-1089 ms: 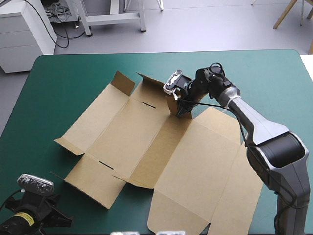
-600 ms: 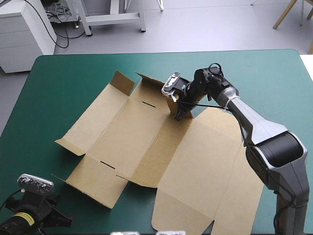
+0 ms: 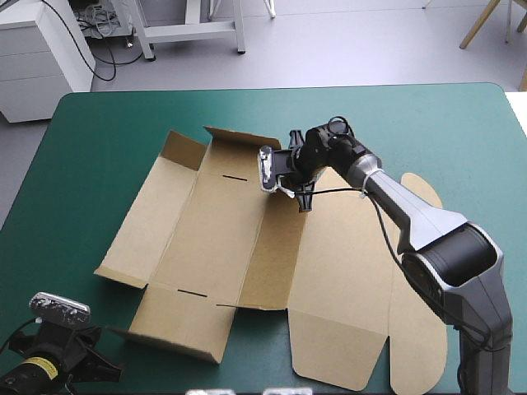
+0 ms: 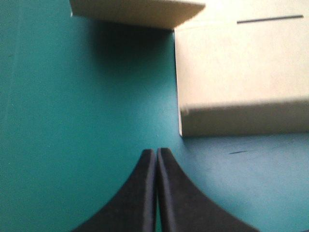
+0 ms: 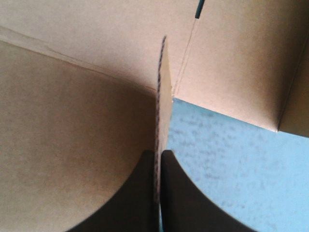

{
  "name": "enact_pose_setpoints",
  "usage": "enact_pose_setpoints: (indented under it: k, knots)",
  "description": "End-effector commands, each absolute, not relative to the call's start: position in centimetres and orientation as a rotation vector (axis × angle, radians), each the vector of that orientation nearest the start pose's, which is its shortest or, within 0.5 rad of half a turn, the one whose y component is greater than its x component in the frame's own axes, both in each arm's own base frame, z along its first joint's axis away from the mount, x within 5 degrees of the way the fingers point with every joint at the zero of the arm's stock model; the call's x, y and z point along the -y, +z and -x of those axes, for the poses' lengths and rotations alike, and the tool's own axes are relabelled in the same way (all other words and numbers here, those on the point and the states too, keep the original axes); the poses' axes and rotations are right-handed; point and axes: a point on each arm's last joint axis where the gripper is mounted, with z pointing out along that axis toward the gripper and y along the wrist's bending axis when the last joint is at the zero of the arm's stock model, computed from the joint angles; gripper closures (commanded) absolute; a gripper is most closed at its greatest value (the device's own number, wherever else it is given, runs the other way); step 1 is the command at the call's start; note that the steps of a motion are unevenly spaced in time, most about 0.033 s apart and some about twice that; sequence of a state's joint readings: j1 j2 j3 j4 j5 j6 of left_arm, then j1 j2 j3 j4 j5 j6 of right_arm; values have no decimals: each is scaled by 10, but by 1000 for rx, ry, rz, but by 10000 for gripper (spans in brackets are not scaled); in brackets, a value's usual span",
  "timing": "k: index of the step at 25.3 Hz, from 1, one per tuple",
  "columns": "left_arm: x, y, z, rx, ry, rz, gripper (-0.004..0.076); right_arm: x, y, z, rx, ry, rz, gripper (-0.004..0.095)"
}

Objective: Fold the box

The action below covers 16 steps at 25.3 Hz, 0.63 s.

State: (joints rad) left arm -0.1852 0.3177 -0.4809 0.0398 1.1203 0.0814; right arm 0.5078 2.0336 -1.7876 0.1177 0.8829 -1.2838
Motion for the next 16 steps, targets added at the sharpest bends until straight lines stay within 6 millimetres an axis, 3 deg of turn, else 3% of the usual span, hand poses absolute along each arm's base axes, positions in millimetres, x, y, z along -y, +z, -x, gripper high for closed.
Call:
enact_pose_setpoints:
  k: [1,8,16]
  knots:
    - [5,270,-44,-2365,-3,-315,734,-248,295,-377,-1515,-142,2033,927]
    - [5,270,-44,-2365,-1,-315,734,-252,290,-361,-1509,-73,2183,927]
    - [5,270,-44,-2365,-1,-315,734,-252,315,-359,-1373,-130,2118,927]
